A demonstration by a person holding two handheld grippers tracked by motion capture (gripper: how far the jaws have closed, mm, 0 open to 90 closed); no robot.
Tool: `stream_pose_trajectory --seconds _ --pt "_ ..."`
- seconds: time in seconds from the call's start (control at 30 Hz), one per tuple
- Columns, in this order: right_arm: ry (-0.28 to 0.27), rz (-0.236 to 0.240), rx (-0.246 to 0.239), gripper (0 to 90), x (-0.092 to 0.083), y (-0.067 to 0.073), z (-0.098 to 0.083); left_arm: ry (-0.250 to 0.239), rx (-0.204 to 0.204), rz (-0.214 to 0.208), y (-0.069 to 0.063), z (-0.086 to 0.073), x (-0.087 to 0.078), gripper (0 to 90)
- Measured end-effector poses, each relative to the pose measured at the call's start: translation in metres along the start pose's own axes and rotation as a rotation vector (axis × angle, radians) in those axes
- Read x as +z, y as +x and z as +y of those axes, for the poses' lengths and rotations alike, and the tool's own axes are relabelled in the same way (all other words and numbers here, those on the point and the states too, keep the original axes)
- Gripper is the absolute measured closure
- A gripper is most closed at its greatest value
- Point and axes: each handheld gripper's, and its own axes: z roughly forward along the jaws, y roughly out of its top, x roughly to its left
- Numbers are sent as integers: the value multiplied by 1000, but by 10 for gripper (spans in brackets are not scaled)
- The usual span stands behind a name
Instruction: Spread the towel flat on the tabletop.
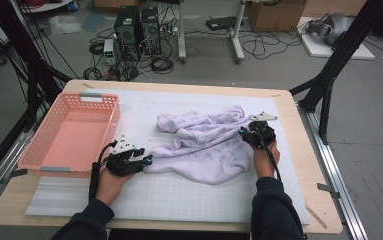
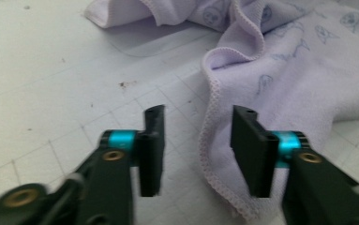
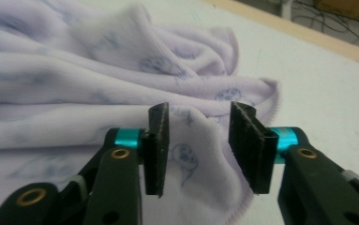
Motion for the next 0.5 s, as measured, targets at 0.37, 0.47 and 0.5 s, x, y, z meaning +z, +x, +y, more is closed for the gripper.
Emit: stream_pose_trajectory --seconds 0.37,0.47,0.5 --pt "-110 164 3 567 -86 10 -62 -21 5 -5 -8 -5 -11 471" --pt "-98 236 -43 598 -96 19 -76 -34 5 9 -13 -8 -17 471" --pt "-101 258 -44 606 -100 23 -78 -40 -1 13 -15 -10 -19 471"
